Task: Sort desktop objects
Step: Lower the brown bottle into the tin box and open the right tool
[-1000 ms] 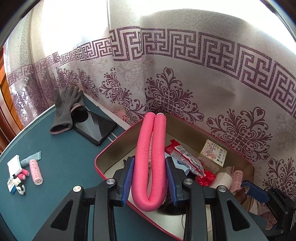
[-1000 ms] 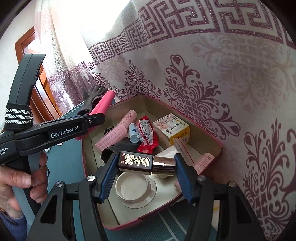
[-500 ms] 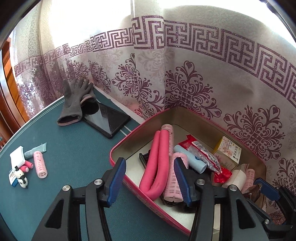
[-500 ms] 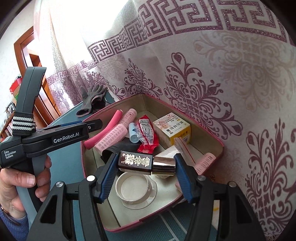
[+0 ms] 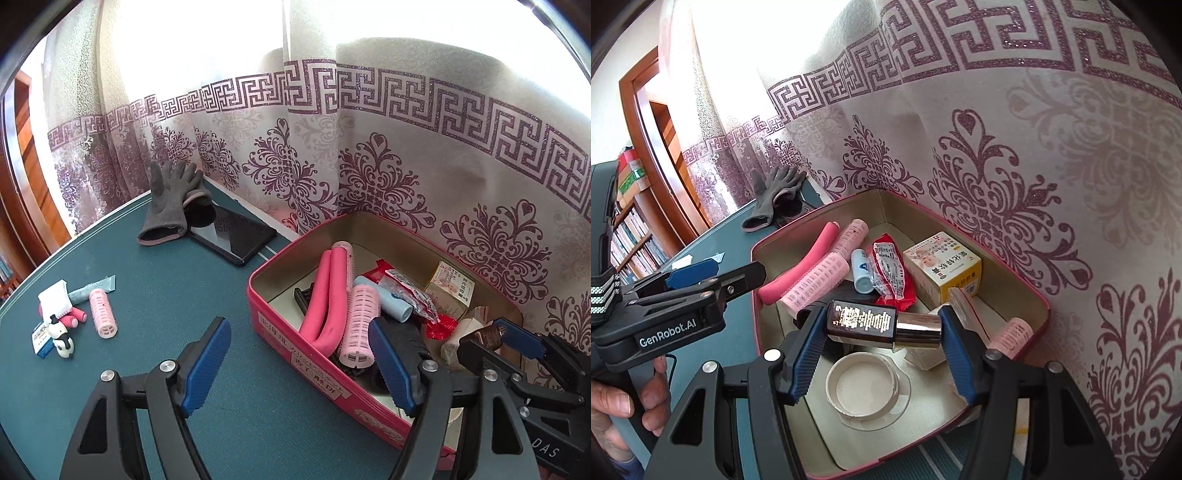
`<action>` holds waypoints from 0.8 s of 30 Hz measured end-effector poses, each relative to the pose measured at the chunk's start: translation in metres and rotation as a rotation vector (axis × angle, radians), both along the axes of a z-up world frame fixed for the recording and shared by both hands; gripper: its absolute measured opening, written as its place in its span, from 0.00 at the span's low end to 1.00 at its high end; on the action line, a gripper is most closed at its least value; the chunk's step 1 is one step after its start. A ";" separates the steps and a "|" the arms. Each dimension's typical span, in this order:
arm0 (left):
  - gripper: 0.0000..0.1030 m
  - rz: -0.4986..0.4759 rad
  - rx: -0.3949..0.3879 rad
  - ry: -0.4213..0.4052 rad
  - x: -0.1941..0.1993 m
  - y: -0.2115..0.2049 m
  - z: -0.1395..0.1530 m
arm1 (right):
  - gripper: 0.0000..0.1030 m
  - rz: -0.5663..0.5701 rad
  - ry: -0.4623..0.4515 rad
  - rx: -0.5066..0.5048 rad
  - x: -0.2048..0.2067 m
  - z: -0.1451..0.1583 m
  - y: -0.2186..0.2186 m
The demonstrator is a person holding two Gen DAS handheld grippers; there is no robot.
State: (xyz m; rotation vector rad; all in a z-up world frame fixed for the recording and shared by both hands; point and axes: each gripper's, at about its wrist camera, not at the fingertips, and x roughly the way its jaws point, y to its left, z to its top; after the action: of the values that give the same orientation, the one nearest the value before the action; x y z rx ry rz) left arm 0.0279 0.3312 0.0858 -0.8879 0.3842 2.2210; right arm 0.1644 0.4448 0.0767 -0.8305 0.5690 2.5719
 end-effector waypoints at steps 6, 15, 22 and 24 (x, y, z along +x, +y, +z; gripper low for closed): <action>0.76 0.039 -0.005 -0.023 -0.005 -0.012 -0.006 | 0.69 -0.018 0.001 -0.010 -0.007 0.002 0.006; 0.76 0.074 -0.010 -0.048 -0.007 -0.027 -0.014 | 0.69 -0.041 -0.019 -0.014 0.007 -0.003 0.005; 0.94 0.116 0.003 -0.045 -0.008 -0.045 -0.015 | 0.72 -0.037 -0.004 -0.011 0.012 0.002 -0.003; 0.94 0.129 0.004 -0.047 -0.009 -0.051 -0.015 | 0.72 -0.026 0.002 -0.009 0.011 0.005 -0.007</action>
State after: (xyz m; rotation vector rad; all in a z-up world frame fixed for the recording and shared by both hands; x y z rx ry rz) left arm 0.0193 0.2798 0.0704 -0.9863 0.3076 2.3124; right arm 0.1757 0.4374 0.0815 -0.8188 0.5884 2.5487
